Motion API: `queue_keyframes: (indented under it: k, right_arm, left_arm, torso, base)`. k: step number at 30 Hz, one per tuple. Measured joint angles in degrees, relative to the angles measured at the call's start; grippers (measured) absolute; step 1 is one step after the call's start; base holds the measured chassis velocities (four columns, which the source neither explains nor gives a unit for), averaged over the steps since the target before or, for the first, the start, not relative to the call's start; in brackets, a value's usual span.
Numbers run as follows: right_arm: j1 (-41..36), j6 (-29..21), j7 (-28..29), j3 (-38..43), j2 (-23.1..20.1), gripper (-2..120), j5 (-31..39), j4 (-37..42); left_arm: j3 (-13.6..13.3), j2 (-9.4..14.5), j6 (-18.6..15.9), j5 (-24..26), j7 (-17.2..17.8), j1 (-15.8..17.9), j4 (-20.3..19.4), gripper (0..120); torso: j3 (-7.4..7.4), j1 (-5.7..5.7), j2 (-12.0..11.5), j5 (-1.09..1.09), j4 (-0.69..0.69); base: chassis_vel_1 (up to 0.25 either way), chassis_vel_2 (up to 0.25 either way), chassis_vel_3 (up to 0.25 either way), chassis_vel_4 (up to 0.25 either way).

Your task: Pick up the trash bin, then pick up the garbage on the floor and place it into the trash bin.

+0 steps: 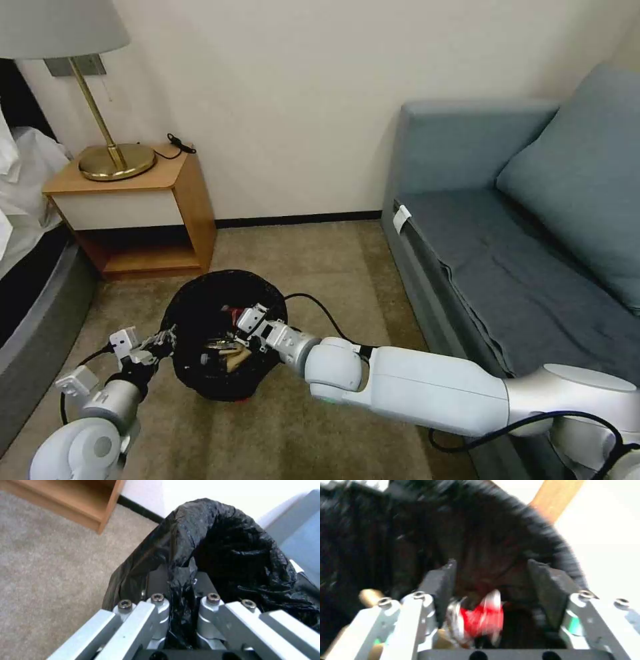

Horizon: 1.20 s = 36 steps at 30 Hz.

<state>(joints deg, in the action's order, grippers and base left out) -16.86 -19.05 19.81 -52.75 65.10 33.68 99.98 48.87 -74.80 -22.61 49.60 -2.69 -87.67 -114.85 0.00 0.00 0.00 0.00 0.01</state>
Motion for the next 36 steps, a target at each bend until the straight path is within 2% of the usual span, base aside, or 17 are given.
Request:
queue_keyframes:
  k: [1,4,6,9,12,20,28,30,33,35,36]
  right_arm:
    - [0.00,0.00,0.00,0.00,0.00,59,0.00,0.00]
    - [0.13,-0.48,1.87,3.67,-2.85,74,1.28,3.97]
    - [0.31,-0.60,2.10,4.20,-3.41,77,1.63,4.56]
    - [1.48,-1.11,3.36,8.21,-7.35,91,3.57,8.76]
    - [1.20,-1.30,3.95,10.34,-9.36,99,4.61,11.10]
    - [-7.96,-2.70,4.88,17.32,-14.51,100,5.83,18.96]
    - [-17.33,-3.00,4.53,25.67,-19.01,100,3.47,23.88]
    - [-18.29,-3.00,4.36,26.72,-19.65,100,3.26,24.38]
    - [-22.26,-2.92,3.30,30.90,-21.69,100,2.09,25.86]
    - [-25.91,-2.82,2.68,34.13,-22.97,100,1.51,26.98]
    - [-25.91,-2.82,2.68,34.13,-22.97,100,1.51,26.98]
  left_arm:
    - [0.00,0.00,0.00,0.00,0.00,0.00,0.00,6]
    - [-0.09,0.39,-0.54,1.45,0.73,0.39,1.32,6]
    - [-0.13,0.43,-0.62,1.67,0.85,0.49,1.60,6]
    - [-0.44,0.74,-1.10,3.07,1.84,1.28,4.04,6]
    - [-0.69,0.85,-1.43,3.71,2.63,1.69,5.44,6]
    - [-1.45,1.53,-2.61,6.05,4.71,2.71,9.47,6]
    - [-2.46,2.24,-3.34,6.67,5.53,3.03,10.05,7]
    - [-2.53,2.34,-3.35,6.57,5.52,3.03,10.07,10]
    - [-2.62,2.63,-3.46,6.21,5.52,2.94,9.87,21]
    - [-2.62,2.77,-3.58,6.11,5.48,2.66,9.00,32]
    - [-2.62,2.77,-3.58,6.11,5.48,2.66,9.00,32]
  torso:
    - [0.00,0.00,0.00,0.00,0.00]
    - [0.00,0.00,0.00,0.01,0.00]
    - [0.00,0.00,0.00,0.01,-0.01]
    - [0.00,0.00,0.00,0.00,-0.01]
    - [0.00,0.00,0.00,0.01,-0.02]
    - [0.00,0.00,0.00,0.01,0.00]
    - [-0.01,0.00,0.00,0.02,-0.01]
    - [0.00,0.00,0.00,0.01,-0.01]
    - [0.00,0.00,0.00,0.00,-0.01]
    - [0.00,0.00,0.00,0.00,-0.01]
    - [0.00,0.00,0.00,0.00,-0.01]
  base:
    - [0.000,0.000,0.000,0.000]
    - [0.000,0.000,0.000,0.000]
    - [0.000,0.000,0.000,0.000]
    - [0.000,0.000,0.000,0.000]
    - [0.000,0.000,0.000,0.000]
    - [0.000,0.000,0.000,0.000]
    - [0.000,0.000,0.000,0.000]
    - [0.000,0.000,0.000,0.000]
    - [0.000,0.000,0.000,0.000]
    - [0.000,0.000,0.000,0.000]
    - [0.000,0.000,0.000,0.000]
